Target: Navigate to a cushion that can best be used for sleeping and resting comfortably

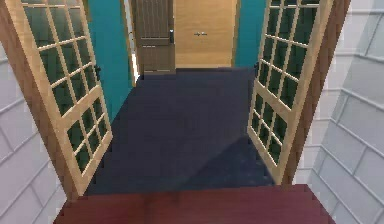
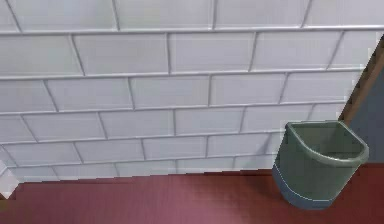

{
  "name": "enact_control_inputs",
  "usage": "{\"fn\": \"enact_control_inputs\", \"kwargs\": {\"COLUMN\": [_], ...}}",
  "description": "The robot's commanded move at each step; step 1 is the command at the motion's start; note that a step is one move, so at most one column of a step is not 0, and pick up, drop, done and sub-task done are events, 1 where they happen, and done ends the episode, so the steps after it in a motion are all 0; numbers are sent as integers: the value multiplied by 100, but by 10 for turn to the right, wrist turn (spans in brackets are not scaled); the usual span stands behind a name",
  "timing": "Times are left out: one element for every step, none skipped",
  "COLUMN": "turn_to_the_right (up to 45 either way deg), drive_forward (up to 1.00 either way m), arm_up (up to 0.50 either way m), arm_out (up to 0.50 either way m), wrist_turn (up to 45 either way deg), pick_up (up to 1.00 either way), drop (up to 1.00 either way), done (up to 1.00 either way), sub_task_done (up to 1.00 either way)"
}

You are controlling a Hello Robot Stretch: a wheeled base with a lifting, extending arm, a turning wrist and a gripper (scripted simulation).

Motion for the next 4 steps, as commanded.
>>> {"fn": "enact_control_inputs", "kwargs": {"turn_to_the_right": [30,0,0,0], "drive_forward": [0,100,100,45], "arm_up": [0,0,0,0], "arm_out": [0,0,0,0], "wrist_turn": [0,0,0,0], "pick_up": [0,0,0,0], "drop": [0,0,0,0], "done": [0,0,0,0], "sub_task_done": [0,0,0,0]}}
